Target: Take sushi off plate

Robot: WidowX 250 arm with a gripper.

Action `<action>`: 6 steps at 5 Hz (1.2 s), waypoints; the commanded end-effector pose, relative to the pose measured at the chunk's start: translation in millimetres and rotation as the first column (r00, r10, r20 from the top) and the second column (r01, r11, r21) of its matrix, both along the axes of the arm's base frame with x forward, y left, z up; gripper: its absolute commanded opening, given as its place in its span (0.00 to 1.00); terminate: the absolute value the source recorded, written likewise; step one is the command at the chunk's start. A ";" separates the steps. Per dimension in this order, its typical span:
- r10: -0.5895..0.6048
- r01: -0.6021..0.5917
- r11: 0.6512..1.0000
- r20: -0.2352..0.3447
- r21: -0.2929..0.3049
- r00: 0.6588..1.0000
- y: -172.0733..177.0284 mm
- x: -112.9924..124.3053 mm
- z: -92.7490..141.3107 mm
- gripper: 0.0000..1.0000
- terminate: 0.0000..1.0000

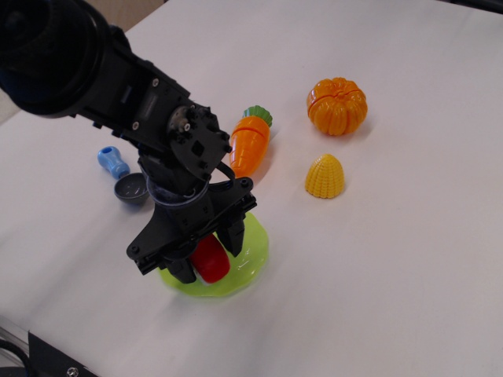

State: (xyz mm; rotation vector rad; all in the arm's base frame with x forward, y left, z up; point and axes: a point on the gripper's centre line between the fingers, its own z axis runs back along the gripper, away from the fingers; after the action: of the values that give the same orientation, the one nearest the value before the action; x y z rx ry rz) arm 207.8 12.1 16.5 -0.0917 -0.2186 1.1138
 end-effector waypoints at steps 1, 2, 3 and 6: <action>-0.030 0.030 0.999 0.027 0.014 0.999 5.2 11.6 28.5 0.00 0.00; -0.046 0.043 0.996 0.045 0.079 0.998 21.8 36.9 53.8 0.00 0.00; -0.056 0.050 0.993 0.057 0.106 0.997 45.4 58.7 56.5 0.00 0.00; -0.058 0.055 0.996 0.041 0.073 0.997 94.4 100.5 30.7 0.00 0.00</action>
State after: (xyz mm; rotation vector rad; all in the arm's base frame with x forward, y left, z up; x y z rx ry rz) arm 304.8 109.0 34.0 -0.0509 -0.2391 1.0521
